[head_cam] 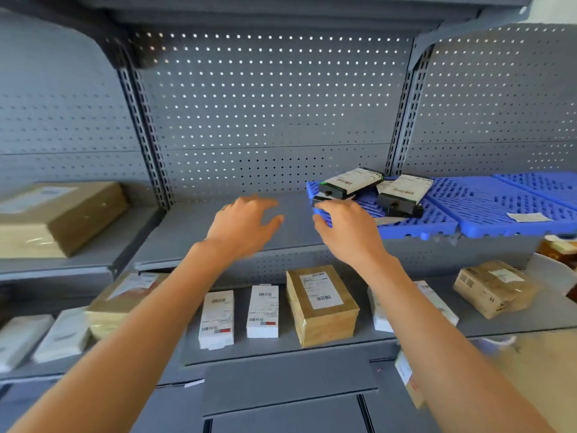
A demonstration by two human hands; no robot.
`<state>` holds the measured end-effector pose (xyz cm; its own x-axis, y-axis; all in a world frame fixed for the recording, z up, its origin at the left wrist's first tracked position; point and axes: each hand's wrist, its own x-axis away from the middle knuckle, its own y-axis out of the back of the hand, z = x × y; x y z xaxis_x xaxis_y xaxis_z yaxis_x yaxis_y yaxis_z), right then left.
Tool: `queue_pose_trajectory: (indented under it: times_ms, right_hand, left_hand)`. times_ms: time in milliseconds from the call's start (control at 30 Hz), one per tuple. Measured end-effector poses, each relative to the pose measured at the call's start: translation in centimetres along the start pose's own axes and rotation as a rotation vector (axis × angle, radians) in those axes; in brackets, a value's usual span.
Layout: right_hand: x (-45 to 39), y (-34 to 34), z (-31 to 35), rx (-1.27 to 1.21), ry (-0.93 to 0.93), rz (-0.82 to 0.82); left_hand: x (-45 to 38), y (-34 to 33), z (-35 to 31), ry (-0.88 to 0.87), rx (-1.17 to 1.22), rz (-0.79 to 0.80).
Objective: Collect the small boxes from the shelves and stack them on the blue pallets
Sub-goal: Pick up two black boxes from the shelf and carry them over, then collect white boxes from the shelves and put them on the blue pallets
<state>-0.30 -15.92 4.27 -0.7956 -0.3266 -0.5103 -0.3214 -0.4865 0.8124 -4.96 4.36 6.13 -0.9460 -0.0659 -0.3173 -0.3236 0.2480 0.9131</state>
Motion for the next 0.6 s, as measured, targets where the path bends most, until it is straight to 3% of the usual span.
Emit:
queue_pose_trajectory:
  times_ms: [267, 600]
  right_hand:
    - [5.0, -3.4, 14.7, -0.153, 0.117, 0.119]
    - [14.8, -8.1, 39.0, -0.323, 0.408, 0.330]
  left_hand:
    - [13.8, 6.3, 10.7, 0.109, -0.028, -0.080]
    - [36.8, 16.5, 25.0, 0.412, -0.082, -0.154]
